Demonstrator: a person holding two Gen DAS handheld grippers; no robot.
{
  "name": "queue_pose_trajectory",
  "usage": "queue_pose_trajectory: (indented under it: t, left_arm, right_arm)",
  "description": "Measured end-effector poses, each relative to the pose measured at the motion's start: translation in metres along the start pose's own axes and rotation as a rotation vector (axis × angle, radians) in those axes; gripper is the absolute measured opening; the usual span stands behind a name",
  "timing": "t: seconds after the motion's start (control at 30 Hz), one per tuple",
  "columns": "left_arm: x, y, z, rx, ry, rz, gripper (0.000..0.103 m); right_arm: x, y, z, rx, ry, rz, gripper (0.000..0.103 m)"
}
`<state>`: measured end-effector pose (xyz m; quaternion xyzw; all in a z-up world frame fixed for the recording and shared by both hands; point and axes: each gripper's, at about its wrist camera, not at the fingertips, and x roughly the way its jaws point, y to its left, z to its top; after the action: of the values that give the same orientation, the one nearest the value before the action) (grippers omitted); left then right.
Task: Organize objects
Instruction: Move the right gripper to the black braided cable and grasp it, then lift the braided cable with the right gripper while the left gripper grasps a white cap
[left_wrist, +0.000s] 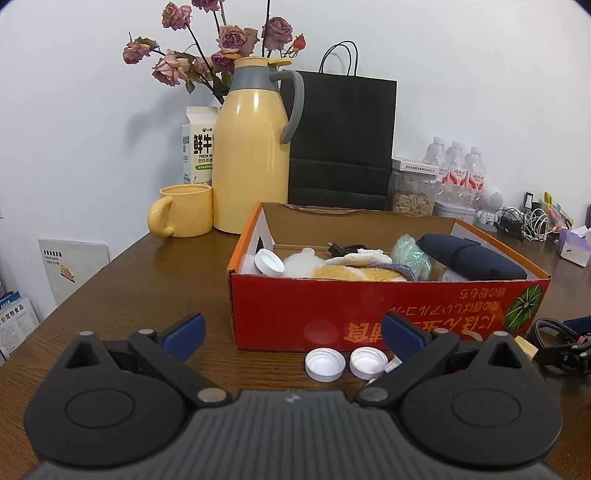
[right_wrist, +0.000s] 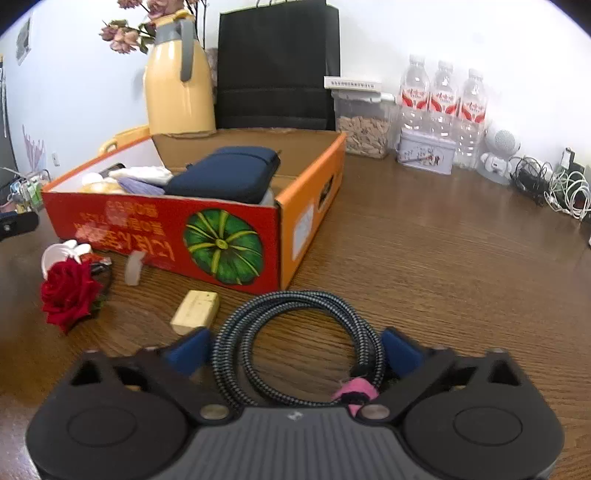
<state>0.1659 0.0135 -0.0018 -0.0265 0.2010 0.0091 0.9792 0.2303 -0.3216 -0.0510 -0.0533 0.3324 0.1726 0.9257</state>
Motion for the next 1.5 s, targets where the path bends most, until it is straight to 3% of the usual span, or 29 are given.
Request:
queue_pose_trajectory:
  t: [0.17, 0.4, 0.6, 0.9, 1.07, 1.43, 1.5]
  left_arm:
    - [0.000, 0.000, 0.000, 0.000, 0.001, 0.002, 0.103]
    - [0.001, -0.002, -0.001, 0.008, 0.010, 0.001, 0.103]
    - [0.011, -0.004, -0.003, 0.029, 0.066, 0.009, 0.103]
    - [0.029, 0.004, -0.003, -0.021, 0.154, 0.051, 0.096]
    - [0.040, 0.005, -0.004, -0.027, 0.217, 0.031, 0.091]
    - [0.049, -0.002, -0.004, -0.003, 0.255, 0.022, 0.086]
    - [0.050, -0.005, -0.004, 0.011, 0.254, 0.021, 0.081]
  right_arm:
    - [-0.004, 0.007, -0.001, 0.021, -0.016, -0.039, 0.090]
    - [-0.030, 0.035, -0.007, 0.057, -0.170, -0.064, 0.090]
    - [-0.043, 0.068, -0.009, 0.047, -0.266, -0.088, 0.090]
    - [-0.048, 0.091, -0.011, 0.023, -0.295, -0.054, 0.090]
    - [-0.050, 0.089, -0.013, 0.037, -0.306, -0.051, 0.090]
    - [-0.053, 0.088, -0.016, 0.036, -0.325, -0.036, 0.090]
    - [-0.053, 0.088, -0.016, 0.034, -0.327, -0.035, 0.090]
